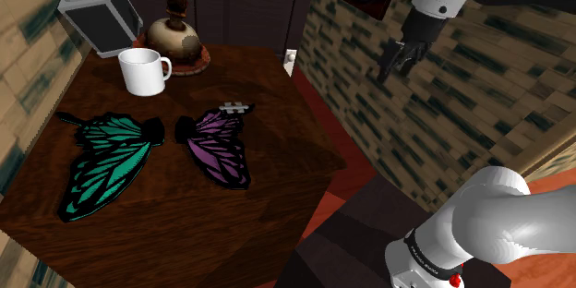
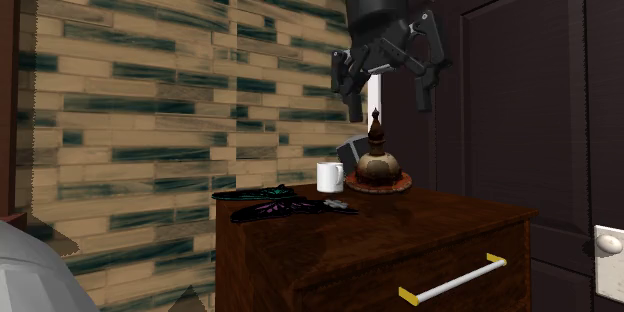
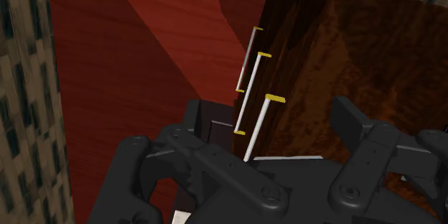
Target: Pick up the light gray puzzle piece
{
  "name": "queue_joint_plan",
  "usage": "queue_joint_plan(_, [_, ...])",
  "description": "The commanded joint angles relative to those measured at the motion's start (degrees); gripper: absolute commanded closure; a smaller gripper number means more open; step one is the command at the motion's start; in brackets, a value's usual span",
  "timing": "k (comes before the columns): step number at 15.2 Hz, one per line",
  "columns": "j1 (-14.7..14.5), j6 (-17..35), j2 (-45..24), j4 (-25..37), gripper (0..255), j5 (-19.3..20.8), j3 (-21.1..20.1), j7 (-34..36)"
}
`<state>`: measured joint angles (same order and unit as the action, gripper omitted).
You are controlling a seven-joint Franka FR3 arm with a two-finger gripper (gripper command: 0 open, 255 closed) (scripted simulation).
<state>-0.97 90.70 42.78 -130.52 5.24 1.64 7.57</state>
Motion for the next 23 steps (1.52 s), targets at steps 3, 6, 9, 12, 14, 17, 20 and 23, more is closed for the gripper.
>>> queue_joint_plan(3, [-0.44,2.09,-2.43,0.03,0,-1.37,-1.69,2.75])
queue_joint_plan(6, [-1.05,5.2,-6.54,0.65,0,-3.2,-4.15,6.74])
queue_joint_plan(9, [-1.6,8.2,-11.14,1.96,0,-4.67,-6.5,10.63])
queue_joint_plan(12, [-2.03,11.01,-16.17,3.97,0,-5.77,-8.77,14.42])
queue_joint_plan(14, [-2.3,12.74,-19.74,5.69,0,-6.24,-10.2,16.93])
queue_joint_plan(17, [-2.68,15.04,-25.35,8.84,0,-6.54,-12.2,20.68])
queue_joint_plan(20, [-3.11,16.95,-31.27,12.69,0,-6.33,-13.99,24.44])
queue_joint_plan(23, [-3.65,18.38,-37.45,17.26,0,-5.64,-15.53,28.18])
